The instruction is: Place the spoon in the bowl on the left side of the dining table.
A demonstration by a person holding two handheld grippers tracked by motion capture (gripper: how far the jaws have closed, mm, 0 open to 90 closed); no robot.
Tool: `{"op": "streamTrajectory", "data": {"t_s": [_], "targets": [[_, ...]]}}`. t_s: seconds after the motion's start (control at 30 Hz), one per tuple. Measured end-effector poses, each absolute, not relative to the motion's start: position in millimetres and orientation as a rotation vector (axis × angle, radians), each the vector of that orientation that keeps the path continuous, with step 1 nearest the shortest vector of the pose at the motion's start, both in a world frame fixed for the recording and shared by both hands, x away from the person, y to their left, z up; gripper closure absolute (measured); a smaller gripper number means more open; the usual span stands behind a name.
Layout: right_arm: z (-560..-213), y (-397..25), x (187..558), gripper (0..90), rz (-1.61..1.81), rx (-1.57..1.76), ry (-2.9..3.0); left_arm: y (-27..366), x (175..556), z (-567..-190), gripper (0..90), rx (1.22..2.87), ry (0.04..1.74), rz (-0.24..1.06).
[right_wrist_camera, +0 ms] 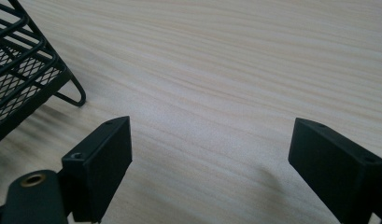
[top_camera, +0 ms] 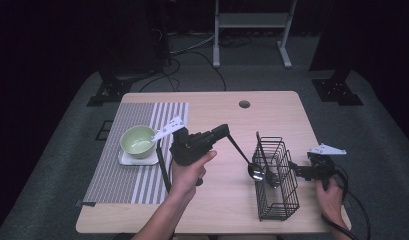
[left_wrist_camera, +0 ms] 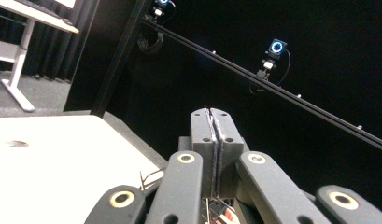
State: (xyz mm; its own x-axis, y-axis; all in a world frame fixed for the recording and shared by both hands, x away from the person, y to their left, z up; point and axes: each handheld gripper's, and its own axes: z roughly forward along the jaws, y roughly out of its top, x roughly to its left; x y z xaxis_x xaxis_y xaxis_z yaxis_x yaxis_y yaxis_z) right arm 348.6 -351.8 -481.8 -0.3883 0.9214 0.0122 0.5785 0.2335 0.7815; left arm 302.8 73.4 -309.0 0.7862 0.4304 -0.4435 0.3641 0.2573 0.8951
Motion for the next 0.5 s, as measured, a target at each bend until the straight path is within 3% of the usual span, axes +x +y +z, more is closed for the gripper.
{"op": "streamTrajectory", "data": {"t_s": [0.5], "targets": [[-482,-352,349,12.3,0.997,1.378,2.056,94,306,-313,89.8,1.346,0.760,0.088]]}}
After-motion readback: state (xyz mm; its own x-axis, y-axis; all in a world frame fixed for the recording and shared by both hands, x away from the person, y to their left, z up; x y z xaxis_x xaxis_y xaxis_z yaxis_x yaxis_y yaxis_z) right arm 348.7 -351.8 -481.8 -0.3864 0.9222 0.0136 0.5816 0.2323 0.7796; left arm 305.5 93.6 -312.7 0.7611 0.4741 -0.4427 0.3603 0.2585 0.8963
